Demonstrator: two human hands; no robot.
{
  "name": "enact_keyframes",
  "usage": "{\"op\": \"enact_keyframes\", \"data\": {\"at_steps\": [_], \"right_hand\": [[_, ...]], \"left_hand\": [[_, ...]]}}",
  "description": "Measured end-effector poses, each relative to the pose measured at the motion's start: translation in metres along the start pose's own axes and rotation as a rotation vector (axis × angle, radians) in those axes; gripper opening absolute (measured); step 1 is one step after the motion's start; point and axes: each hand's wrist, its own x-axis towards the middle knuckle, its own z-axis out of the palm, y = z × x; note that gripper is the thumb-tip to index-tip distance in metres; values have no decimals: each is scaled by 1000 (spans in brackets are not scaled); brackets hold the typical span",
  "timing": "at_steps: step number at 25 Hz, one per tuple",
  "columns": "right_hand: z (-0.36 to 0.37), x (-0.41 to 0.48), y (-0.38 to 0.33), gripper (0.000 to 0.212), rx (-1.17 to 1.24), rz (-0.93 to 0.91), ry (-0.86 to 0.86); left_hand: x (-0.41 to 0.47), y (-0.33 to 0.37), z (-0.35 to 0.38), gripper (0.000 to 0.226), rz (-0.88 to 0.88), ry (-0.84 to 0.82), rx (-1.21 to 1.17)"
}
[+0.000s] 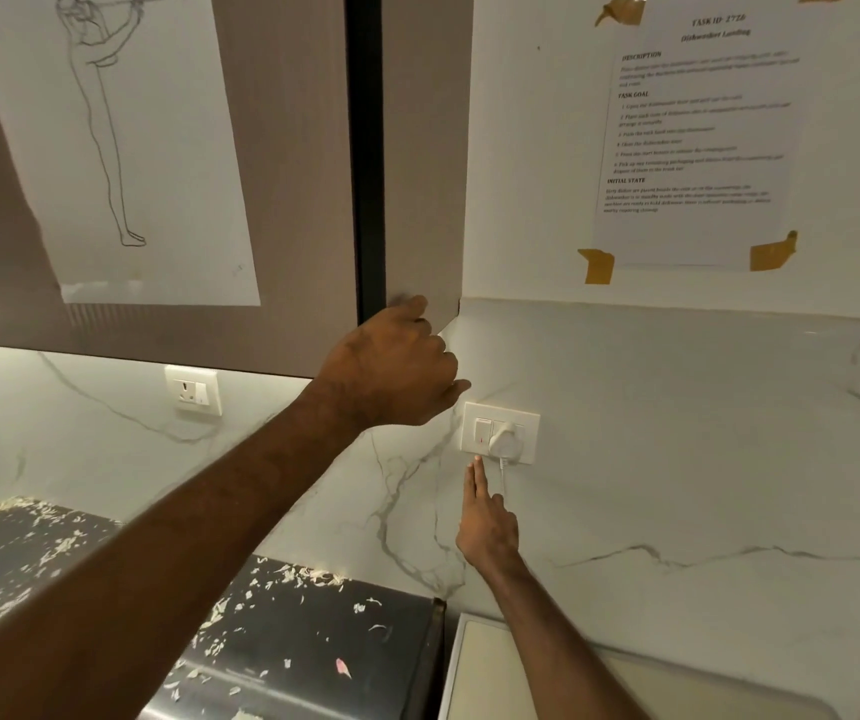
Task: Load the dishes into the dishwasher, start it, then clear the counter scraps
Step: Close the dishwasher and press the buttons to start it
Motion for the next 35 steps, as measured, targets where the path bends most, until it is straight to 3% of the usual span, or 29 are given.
{"op": "enact_keyframes", "data": {"at_steps": [12,15,20,23,25,28,30,33,35], "right_hand": [[-42,-75,4,90,-15,-17,41],[-60,-119,8,89,-11,-17,66],[-69,-190,23,86,-1,-6,88],[-49,-237,24,88,65,19,59],[-27,-271,28,89,94,37,-3],[9,-341,45,85,102,83,-213],[29,-397,63,80,142,151,-425],[62,-477,91,76,235,222,-622],[81,-520,106,76,203,168,-698]], "left_hand": [[-5,-3,-5,60,-24,8,-38],[-8,14,-13,53,-67,-55,-203],[-68,139,-1,31,-137,-165,-546],[-123,222,-5,23,-141,-135,-699],[-161,272,-2,20,-213,-201,-916],[-226,344,-8,32,-263,-349,-1081],[-273,384,-25,42,-170,-530,-1106],[-341,436,-45,82,53,-785,-1156],[-375,464,-56,113,129,-876,-1153]]}}
